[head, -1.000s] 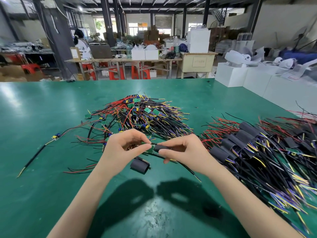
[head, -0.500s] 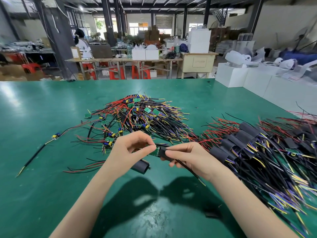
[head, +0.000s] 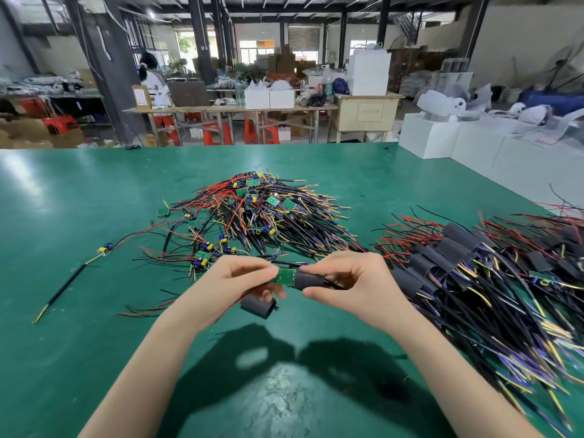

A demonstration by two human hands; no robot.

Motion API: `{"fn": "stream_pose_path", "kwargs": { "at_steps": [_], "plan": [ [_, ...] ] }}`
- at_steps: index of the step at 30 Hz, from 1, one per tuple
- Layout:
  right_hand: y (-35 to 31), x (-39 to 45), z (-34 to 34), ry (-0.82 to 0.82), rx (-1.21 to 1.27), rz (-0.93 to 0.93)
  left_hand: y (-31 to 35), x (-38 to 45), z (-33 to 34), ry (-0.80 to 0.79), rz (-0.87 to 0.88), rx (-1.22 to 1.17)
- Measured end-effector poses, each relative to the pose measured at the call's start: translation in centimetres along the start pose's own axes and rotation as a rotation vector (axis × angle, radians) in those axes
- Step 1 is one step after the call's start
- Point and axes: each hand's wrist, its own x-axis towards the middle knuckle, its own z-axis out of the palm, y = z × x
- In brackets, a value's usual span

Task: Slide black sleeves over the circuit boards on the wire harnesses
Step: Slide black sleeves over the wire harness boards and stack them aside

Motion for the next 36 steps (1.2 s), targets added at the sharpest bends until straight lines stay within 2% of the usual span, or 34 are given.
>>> {"fn": "stream_pose_path", "kwargs": {
  "at_steps": [3,6,12,17,27,33,36],
  "plan": [
    [-0.2,-0.1,-0.1,-0.068,0.176,0.099,0.1,-0.1,-0.2,0.021,0.029,-0.052],
    [-0.3,-0.1,0.0,-0.018,0.180,0.108,0.2,-0.1,0.1,0.040,0.036,-0.095],
    [-0.8,-0.4,0.4,0.166,-0.172,-0.240,0.3,-0.1,0.4,0.076,-0.014,-0.198],
    [-1.0,-0.6,1.0,0.202,-0.187,-0.301,0.5,-0.1,0.3,0.056,0.024,-0.264],
    [-1.3,-0.7,1.0,0.218,-0.191,-0.292,0.3,0.1,0.6,0.134,0.111,-0.060],
    [-1.3,-0.6,0.9,0.155,-0.100,-0.130,0.6,-0.2,0.3,0.143,0.221,0.131],
    [-1.2,-0.5,0.7,0.154,-0.124,-0.165,0.7,-0.2,0.4,0.147,0.218,0.154]
  ]
}}
